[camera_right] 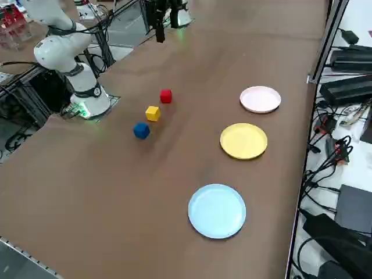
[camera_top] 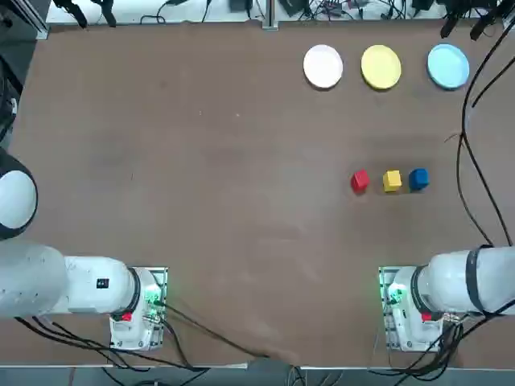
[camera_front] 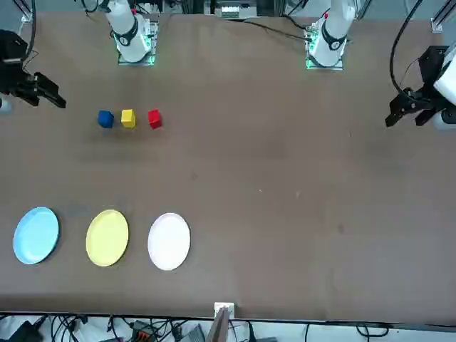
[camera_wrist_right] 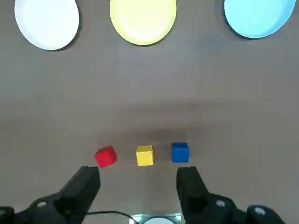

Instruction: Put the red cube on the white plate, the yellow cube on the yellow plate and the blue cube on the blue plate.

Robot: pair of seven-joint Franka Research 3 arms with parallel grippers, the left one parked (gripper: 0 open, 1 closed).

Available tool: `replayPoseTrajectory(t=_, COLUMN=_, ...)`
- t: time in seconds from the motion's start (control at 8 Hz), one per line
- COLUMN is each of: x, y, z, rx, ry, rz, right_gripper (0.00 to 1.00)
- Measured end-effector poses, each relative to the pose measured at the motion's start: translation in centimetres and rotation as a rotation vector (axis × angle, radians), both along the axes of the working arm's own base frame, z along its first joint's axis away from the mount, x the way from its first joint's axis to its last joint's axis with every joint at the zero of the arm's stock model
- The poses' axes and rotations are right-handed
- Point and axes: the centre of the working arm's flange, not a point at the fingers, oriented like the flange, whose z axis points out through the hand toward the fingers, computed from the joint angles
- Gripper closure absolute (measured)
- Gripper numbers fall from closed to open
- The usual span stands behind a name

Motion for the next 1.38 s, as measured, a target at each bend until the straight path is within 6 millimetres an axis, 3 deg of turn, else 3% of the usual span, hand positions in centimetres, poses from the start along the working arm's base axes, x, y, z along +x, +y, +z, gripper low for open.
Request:
replayPoseTrajectory(t=0.88, x=0.0, y=0.1, z=-0.1, rx=0.0, ry=0.002, rz=0.005, right_gripper=0.0)
replayPoseTrajectory(t=1.38, x=0.4, y=0.5, z=-2.3, rx=0.004, ry=0.082, rz=0.015, right_gripper=0.0)
